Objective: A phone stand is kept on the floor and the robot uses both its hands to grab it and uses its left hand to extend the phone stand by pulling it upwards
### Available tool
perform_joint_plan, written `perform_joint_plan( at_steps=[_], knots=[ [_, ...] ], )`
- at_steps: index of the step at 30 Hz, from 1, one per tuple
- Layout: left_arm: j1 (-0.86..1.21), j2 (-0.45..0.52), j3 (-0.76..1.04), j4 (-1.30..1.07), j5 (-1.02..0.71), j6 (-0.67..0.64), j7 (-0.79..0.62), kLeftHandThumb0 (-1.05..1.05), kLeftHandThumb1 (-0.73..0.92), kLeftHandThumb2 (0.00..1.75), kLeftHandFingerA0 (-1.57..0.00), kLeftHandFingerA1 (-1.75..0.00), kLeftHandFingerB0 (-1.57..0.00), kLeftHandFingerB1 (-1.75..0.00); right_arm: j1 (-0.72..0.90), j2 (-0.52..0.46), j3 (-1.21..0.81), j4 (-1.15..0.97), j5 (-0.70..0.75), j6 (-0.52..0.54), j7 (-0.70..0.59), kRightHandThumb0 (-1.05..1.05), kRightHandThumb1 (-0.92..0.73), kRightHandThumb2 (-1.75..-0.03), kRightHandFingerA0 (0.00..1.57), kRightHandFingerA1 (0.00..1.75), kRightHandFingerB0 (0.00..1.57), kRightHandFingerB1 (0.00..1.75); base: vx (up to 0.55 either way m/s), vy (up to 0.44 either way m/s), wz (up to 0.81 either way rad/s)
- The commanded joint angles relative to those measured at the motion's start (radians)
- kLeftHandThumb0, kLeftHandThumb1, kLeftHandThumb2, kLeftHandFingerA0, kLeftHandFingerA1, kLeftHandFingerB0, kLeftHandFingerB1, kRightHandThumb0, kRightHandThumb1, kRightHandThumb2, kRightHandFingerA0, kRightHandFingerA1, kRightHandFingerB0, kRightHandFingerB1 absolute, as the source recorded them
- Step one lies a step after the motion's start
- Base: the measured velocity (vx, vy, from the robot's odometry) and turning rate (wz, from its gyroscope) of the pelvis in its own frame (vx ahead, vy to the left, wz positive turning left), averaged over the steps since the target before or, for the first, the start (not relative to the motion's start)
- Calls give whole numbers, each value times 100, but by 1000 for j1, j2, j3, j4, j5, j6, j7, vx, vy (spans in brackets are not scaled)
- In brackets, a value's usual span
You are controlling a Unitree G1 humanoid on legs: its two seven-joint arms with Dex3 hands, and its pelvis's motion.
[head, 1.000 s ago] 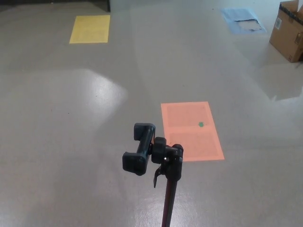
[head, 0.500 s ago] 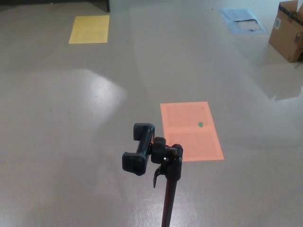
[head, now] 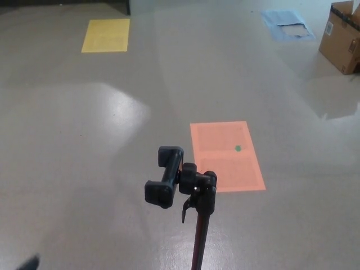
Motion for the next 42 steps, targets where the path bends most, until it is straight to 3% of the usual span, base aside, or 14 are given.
perform_joint_plan(
  at_steps=[1,12,16,18,20,22,26,28,33,35,36,38,39,42],
  knots=[
    [-103,-18,-16,-84,28,6,8,-79,91,68,-22,-28,-20,-29,-125,5,31,-8,-64,37,8,-87,-60,-91,0,0,0,0,0,0,0],
    [-316,-10,-79,-16,115,111,8,-80,91,68,-22,-28,-20,-30,-240,95,138,-26,-142,211,14,-105,-68,-103,0,8,0,4,0,0,0],
    [-365,-21,-93,36,129,130,20,-78,91,68,-20,-28,-18,-28,-255,114,170,-29,-153,238,15,-85,-78,-64,0,0,0,0,0,0,0],
    [-388,-34,-105,58,121,163,22,-36,49,108,0,-47,0,-47,-277,127,186,-18,-161,253,12,-87,-79,-65,0,0,0,0,0,0,0],
    [-393,-58,-119,59,114,207,32,-36,49,108,0,-47,0,-47,-298,137,198,-7,-183,276,0,-105,-72,-110,0,10,0,8,0,0,0],
    [-394,-70,-123,55,118,225,39,-36,50,109,0,-47,0,-47,-316,138,207,10,-192,273,-11,-89,-83,-65,0,0,0,0,0,0,0],
    [-398,-87,-136,73,116,224,33,-79,92,70,-17,-28,-12,-27,-346,138,224,49,-201,276,-22,-105,-71,-105,0,6,0,5,0,0,0],
    [-390,-93,-140,72,126,233,39,-37,48,108,0,-48,0,-48,-356,145,229,67,-192,285,-20,-105,-69,-101,0,4,0,2,0,0,0],
    [-374,-102,-152,80,125,227,38,-37,48,108,0,-48,0,-48,-386,144,229,112,-178,278,-23,-81,-78,-63,0,0,0,0,0,0,0],
    [-348,-102,-154,93,126,196,36,-79,92,69,-22,-29,-14,-27,-413,142,225,158,-171,266,-27,-100,-69,-104,0,14,0,10,0,0,0],
    [-345,-101,-154,97,126,187,35,-36,49,109,0,-48,0,-48,-421,141,223,171,-163,259,-25,-105,-72,-106,0,12,0,7,0,0,0],
    [-338,-98,-155,103,122,178,30,-36,49,109,0,-47,0,-48,-433,141,217,186,-149,257,-18,-85,-81,-65,0,0,0,0,0,0,0],
    [-334,-93,-153,106,122,173,28,-36,49,109,0,-47,0,-48,-441,147,213,187,-142,278,-7,-105,-72,-108,0,10,0,7,0,0,0],
    [-327,-91,-153,106,116,174,24,-36,48,108,0,-47,0,-48,-469,153,205,206,-126,294,9,-95,-65,-98,0,6,0,0,0,0,0]
  ],
)
